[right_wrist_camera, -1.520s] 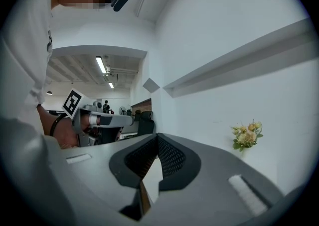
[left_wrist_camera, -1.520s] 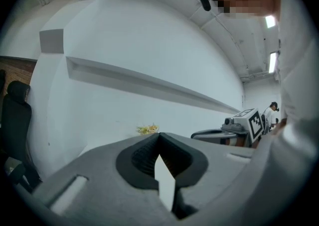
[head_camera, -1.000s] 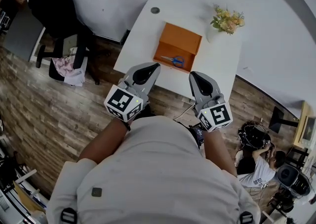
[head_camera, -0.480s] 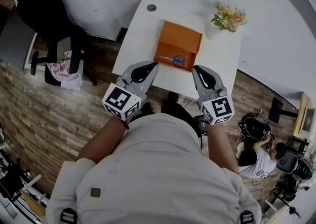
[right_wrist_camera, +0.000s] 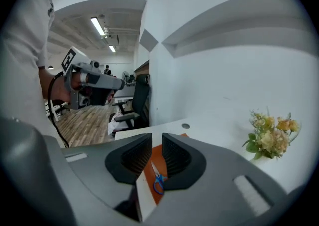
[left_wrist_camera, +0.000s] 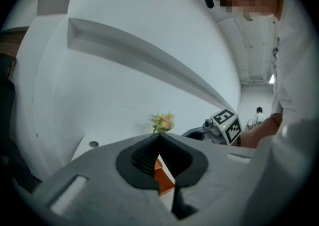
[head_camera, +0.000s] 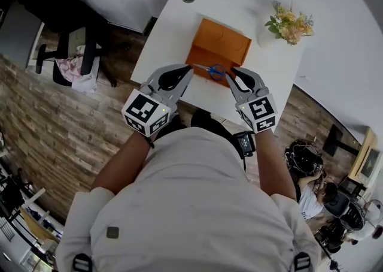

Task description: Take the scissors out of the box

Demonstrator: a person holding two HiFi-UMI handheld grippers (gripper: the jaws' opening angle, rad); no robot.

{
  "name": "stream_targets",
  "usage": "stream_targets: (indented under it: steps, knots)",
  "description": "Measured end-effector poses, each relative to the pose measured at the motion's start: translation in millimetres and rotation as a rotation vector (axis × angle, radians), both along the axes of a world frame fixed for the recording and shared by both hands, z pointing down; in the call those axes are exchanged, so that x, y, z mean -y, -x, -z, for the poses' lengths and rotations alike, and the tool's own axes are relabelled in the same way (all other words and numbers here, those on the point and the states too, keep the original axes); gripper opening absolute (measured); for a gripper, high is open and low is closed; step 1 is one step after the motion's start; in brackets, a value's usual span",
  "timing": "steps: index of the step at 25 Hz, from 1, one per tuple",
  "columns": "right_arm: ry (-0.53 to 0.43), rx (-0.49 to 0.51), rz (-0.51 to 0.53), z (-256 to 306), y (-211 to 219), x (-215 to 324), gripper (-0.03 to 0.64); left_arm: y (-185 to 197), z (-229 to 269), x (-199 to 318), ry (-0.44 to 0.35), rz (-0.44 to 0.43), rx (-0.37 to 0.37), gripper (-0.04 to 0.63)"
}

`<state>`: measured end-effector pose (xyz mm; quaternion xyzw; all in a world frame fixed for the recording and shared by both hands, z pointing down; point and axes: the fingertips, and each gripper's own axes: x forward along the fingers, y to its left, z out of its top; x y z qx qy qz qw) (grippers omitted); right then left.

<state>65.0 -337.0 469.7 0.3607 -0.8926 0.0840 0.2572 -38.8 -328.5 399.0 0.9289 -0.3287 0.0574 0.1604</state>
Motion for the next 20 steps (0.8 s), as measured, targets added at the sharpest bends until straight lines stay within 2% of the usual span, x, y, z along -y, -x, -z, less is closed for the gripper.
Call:
stream_targets:
  steps: [9, 14, 20]
  knots:
    - [0.194, -0.161, 0.193, -90, -4, 24, 0.101, -13, -64, 34, 0.135, 0.025, 0.064, 0.005]
    - [0.294, -0.247, 0.261, -141, -3, 24, 0.114, -18, -89, 43, 0.167, 0.012, 0.105, 0.005]
    - [0.344, -0.352, 0.317, -179, 0, 31, 0.119, -23, -116, 52, 0.214, -0.001, 0.127, 0.005]
